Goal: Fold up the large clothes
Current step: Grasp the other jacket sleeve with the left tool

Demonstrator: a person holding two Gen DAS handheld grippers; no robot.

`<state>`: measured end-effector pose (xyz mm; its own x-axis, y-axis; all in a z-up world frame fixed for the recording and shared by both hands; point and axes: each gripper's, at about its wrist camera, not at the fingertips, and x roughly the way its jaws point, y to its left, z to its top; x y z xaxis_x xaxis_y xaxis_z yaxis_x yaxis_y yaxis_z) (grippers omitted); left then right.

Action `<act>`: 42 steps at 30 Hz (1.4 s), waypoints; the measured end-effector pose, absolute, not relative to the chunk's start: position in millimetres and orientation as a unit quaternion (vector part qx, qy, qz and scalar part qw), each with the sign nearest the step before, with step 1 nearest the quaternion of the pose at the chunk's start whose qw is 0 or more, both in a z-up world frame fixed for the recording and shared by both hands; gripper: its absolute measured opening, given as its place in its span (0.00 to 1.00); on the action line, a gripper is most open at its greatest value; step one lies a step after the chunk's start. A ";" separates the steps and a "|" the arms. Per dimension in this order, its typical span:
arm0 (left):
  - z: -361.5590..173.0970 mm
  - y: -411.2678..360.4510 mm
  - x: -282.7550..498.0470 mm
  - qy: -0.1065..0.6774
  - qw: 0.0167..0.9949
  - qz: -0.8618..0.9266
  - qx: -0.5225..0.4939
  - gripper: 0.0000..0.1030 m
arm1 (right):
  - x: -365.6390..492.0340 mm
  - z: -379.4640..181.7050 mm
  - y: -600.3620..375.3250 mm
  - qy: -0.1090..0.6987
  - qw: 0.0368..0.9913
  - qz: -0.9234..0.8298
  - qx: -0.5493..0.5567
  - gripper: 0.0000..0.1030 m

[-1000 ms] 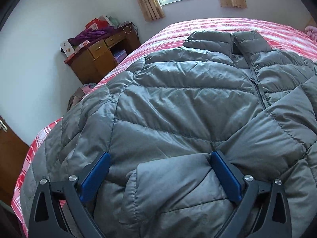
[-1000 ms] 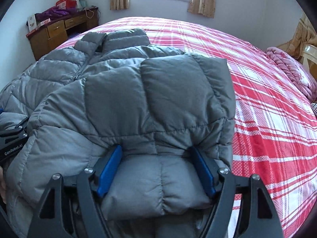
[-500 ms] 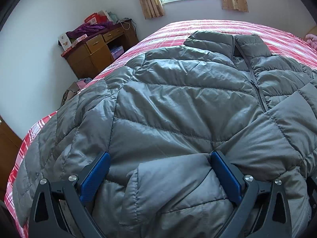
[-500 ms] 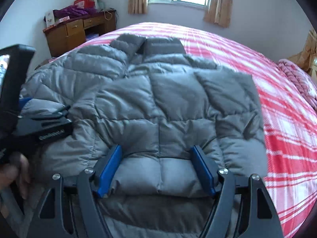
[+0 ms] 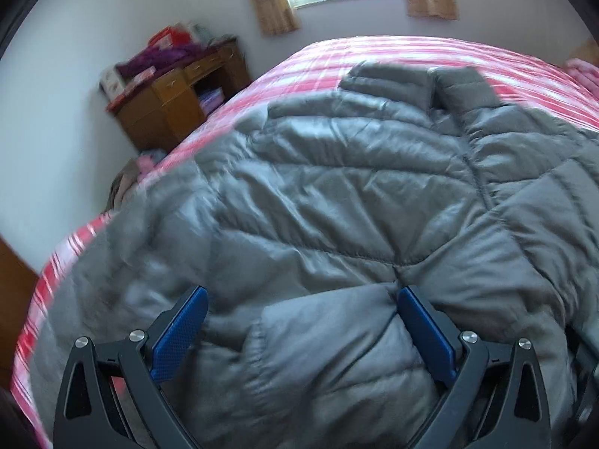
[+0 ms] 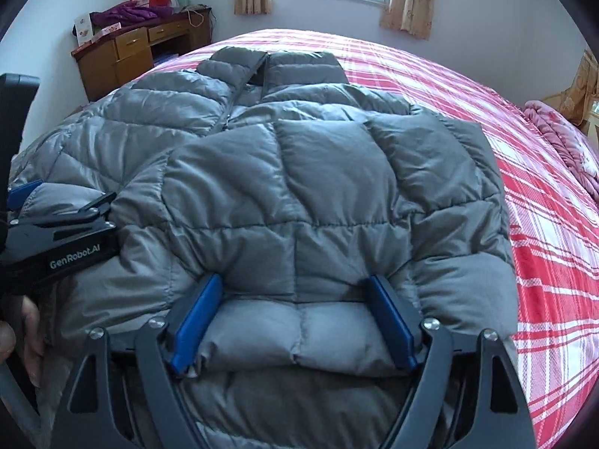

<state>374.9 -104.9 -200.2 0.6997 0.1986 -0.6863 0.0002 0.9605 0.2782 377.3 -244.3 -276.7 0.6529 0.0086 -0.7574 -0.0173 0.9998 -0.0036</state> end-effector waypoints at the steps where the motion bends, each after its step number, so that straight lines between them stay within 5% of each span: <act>1: -184.9 -97.1 364.1 0.367 0.921 0.041 0.126 0.99 | 375.1 -270.4 -247.3 0.417 0.909 0.014 -0.008 0.80; 3: -157.9 -72.9 340.4 0.349 0.930 0.012 0.119 0.99 | 354.5 -249.3 -257.8 0.378 0.926 -0.005 -0.011 0.82; 5: -141.1 -37.1 316.0 0.327 0.936 0.030 0.129 0.99 | 330.3 -228.6 -269.2 0.345 0.939 -0.009 0.000 0.94; 10: -141.4 80.2 273.1 0.320 0.926 0.137 0.149 0.99 | 263.9 -216.8 -277.8 0.341 0.940 -0.001 -0.008 0.95; 16: -174.9 217.4 233.9 0.391 0.894 0.216 0.042 0.99 | 209.3 -232.4 -262.7 0.331 0.944 0.015 0.008 0.95; 24: -201.2 240.4 239.5 0.424 0.892 0.138 -0.072 0.98 | 183.7 -225.2 -239.1 0.311 0.950 0.022 0.004 0.95; 25: -208.1 240.9 246.2 0.436 0.885 0.145 -0.073 0.96 | 183.4 -223.0 -236.9 0.309 0.951 0.022 0.002 0.95; 27: -213.4 245.7 250.0 0.433 0.888 0.122 -0.095 0.54 | 179.4 -219.2 -236.1 0.301 0.953 0.021 0.003 0.95; 30: -196.6 238.2 245.9 0.413 0.900 0.124 -0.067 0.17 | 172.7 -214.6 -238.2 0.288 0.957 0.017 0.011 0.95; 42: -49.3 121.7 241.9 0.240 0.960 0.106 0.093 0.15 | 164.9 -219.3 -292.0 0.262 0.961 -0.037 0.082 0.95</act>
<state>241.9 121.7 -49.3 0.8619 0.2481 -0.4422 -0.1586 0.9603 0.2297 164.9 -292.0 -219.3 0.8603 -0.0283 -0.5090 0.1138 0.9839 0.1376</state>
